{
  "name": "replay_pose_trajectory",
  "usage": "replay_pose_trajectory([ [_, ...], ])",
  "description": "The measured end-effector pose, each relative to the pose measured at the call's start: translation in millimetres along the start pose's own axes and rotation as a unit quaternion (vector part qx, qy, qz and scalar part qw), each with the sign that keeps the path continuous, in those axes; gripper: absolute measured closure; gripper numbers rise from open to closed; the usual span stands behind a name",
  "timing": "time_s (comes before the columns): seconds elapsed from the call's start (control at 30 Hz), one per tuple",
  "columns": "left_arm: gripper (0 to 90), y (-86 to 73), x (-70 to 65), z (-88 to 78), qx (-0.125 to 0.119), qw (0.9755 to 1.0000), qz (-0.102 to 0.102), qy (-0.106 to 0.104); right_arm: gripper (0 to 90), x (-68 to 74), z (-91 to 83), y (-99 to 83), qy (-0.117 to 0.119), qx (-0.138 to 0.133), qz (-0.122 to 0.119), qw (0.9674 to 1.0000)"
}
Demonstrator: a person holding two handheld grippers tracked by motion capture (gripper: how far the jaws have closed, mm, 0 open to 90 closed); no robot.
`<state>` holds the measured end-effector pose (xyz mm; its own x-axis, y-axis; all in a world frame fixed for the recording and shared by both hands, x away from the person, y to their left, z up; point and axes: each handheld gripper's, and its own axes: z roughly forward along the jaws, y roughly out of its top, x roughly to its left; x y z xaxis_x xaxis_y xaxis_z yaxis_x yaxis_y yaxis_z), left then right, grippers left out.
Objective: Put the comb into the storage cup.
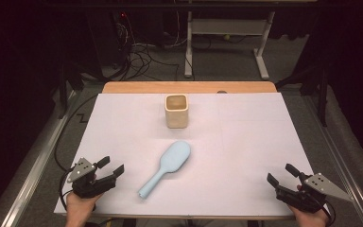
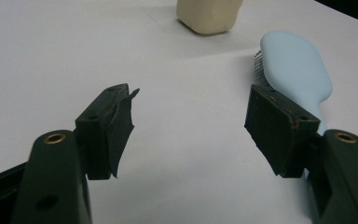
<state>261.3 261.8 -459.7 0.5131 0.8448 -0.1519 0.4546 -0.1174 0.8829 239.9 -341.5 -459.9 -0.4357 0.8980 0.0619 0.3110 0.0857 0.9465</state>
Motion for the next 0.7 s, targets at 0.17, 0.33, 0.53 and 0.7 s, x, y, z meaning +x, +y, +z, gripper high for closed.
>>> replay_pose_trajectory([
  [0.17, 32.5, 1.2, -2.3, 1.6, 0.001, 1.0, 0.003, -0.001, 21.6, 0.3, -0.1, 0.0, 0.0, -0.003, -0.001, 1.0],
  [0.33, 32.6, 2.2, -4.0, 2.6, 0.001, 1.0, 0.004, -0.002, 21.9, 0.4, 0.7, 0.0, -0.002, 0.003, -0.007, 1.0],
  [0.53, 33.3, 3.5, -5.6, 3.7, 0.001, 1.0, 0.002, -0.005, 21.9, 0.3, 0.7, 0.0, 0.0, 0.002, -0.005, 1.0],
  [0.7, 33.3, 4.6, -8.0, 5.1, 0.0, 1.0, 0.003, -0.007, 21.9, 0.3, 1.0, 0.0, 0.002, 0.002, -0.005, 1.0],
])
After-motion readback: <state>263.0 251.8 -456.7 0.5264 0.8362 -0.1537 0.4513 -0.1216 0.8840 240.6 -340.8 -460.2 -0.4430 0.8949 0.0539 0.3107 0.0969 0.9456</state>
